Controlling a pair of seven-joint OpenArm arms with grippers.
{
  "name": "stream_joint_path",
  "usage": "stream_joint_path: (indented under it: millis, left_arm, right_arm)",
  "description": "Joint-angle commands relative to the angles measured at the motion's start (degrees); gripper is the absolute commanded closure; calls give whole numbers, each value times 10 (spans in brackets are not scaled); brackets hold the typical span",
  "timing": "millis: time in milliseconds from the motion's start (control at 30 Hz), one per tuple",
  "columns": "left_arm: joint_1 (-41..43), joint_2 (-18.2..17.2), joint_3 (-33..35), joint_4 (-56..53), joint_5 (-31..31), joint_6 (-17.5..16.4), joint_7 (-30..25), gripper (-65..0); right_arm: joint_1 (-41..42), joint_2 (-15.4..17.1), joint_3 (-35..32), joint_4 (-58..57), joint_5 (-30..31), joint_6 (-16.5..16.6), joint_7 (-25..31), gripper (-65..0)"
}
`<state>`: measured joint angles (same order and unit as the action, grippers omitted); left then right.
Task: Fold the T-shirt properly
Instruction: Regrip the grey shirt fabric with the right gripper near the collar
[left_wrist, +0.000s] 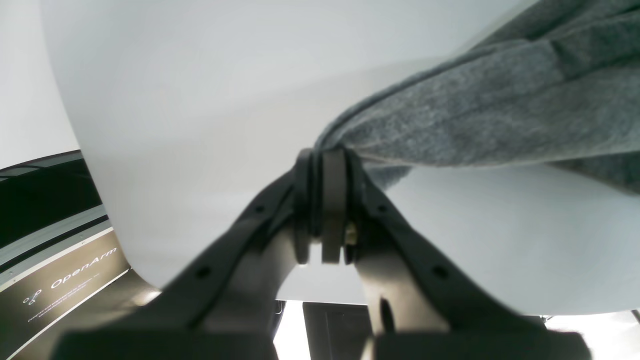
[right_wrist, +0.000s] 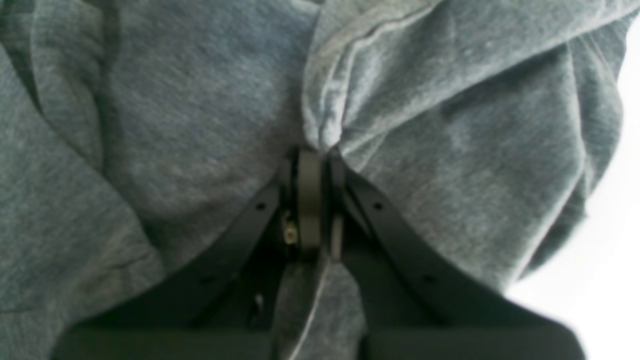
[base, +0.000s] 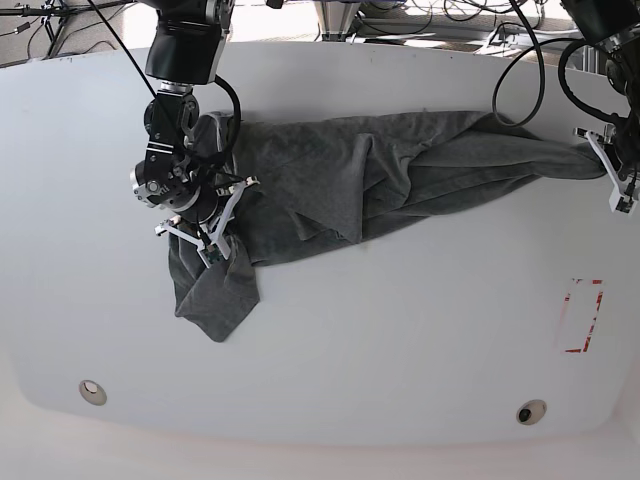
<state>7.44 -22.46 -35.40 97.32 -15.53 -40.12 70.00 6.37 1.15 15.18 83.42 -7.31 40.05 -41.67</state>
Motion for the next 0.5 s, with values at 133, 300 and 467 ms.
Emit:
stream_joint_path:
  millis: [133, 300, 467]
  left_arm:
    - [-7, -14, -3, 8, -1, 1, -6, 0]
    - [-7, -14, -2, 8, -1, 1, -6, 0]
    - [-12, -14, -2, 8, -1, 1, -6, 0]
  right_arm:
    - [0, 1, -1, 71, 4, -1, -9, 0]
    - [-2, 1, -1, 128, 5, -1, -54, 0]
    - [-2, 2, -1, 171, 5, -1, -80, 0]
